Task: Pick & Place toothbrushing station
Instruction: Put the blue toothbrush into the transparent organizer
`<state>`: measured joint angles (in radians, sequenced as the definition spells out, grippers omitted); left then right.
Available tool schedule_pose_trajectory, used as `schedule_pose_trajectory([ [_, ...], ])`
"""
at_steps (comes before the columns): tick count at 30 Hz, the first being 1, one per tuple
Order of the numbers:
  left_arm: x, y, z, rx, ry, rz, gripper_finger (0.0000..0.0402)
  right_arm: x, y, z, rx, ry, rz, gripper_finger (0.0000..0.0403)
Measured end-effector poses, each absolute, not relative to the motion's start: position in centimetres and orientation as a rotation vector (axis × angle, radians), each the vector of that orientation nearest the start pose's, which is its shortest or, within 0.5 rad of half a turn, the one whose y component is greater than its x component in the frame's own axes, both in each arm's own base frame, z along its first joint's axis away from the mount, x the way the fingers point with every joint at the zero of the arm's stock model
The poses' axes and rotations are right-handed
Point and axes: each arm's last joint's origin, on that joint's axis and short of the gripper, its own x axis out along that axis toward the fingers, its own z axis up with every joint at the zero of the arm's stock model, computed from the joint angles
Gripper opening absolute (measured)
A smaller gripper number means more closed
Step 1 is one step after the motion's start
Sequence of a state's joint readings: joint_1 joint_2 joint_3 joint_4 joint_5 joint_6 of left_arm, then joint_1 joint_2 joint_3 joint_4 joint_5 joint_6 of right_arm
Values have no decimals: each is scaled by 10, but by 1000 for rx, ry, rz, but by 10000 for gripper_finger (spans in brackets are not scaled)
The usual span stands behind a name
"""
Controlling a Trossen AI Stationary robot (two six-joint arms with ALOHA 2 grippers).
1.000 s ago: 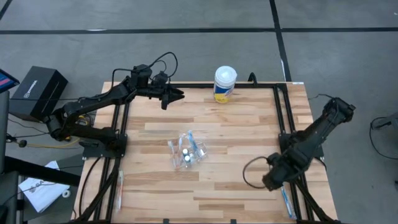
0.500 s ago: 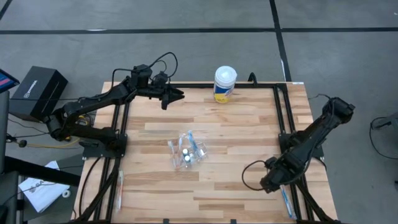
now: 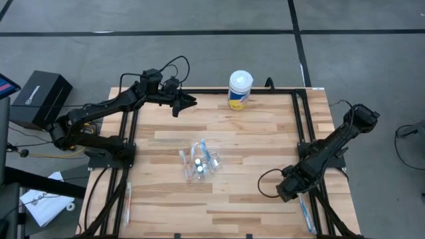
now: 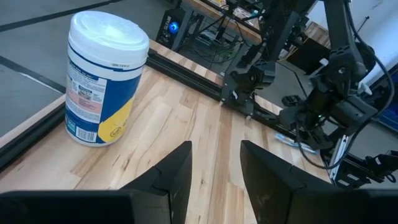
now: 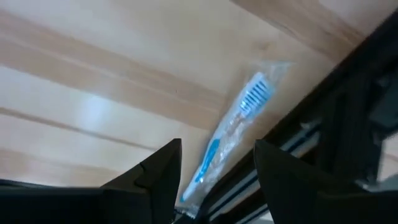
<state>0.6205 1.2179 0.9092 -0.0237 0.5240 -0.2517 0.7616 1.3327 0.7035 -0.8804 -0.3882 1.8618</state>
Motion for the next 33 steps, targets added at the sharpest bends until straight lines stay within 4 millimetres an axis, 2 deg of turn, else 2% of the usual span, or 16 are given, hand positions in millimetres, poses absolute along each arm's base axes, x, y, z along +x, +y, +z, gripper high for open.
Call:
schedule_pose_trajectory([
  [6,227,144,303,-432,270,132,131,130,140,151,1057,1761,-742,191],
  [15,227,144,303,-431,270,134,131,124,134,138,1058,1774,-767,188],
  [27,225,146,303,-433,269,143,131,120,131,121,1129,1757,-720,148],
  [33,222,151,303,-436,265,163,131,121,131,120,1151,1751,-713,126],
])
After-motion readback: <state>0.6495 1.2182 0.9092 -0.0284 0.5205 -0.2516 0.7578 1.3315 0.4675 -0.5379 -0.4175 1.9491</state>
